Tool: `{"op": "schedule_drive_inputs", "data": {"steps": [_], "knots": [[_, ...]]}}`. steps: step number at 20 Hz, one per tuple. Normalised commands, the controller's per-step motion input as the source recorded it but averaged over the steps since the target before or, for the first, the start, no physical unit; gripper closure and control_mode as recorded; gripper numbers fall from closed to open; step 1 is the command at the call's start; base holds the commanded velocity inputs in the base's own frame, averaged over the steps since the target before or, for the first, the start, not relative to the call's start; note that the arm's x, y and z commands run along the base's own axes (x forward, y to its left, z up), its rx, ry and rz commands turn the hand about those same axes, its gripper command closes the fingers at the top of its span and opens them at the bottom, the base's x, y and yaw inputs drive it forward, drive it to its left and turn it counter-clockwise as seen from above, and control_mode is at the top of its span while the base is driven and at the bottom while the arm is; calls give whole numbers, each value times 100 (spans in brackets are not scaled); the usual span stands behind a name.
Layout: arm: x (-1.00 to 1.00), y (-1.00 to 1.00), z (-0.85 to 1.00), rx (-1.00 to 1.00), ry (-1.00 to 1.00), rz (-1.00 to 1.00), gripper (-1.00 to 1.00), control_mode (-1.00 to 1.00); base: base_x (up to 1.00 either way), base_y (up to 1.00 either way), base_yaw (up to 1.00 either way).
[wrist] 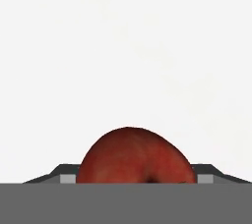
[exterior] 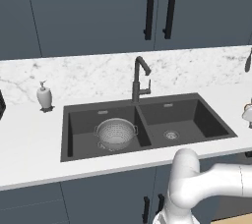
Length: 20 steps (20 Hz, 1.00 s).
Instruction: Put the colander in the sink, put the pear, apple in the colander, and turn on the sink faucet and pour water over the colander.
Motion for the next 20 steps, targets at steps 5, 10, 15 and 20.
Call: {"op": "schedule_drive_inputs", "data": {"steps": [5,10,15,20], "knots": [[-21,13,14,1,0,0,100,-100,0,0,0],[-42,59,37,-9,-12,3,100,-100,0,0,0],[-30,90,39,-26,-15,20,100,-100,0,0,0],[-14,100,37,-23,-9,28,100,-100,0,0,0]]}}
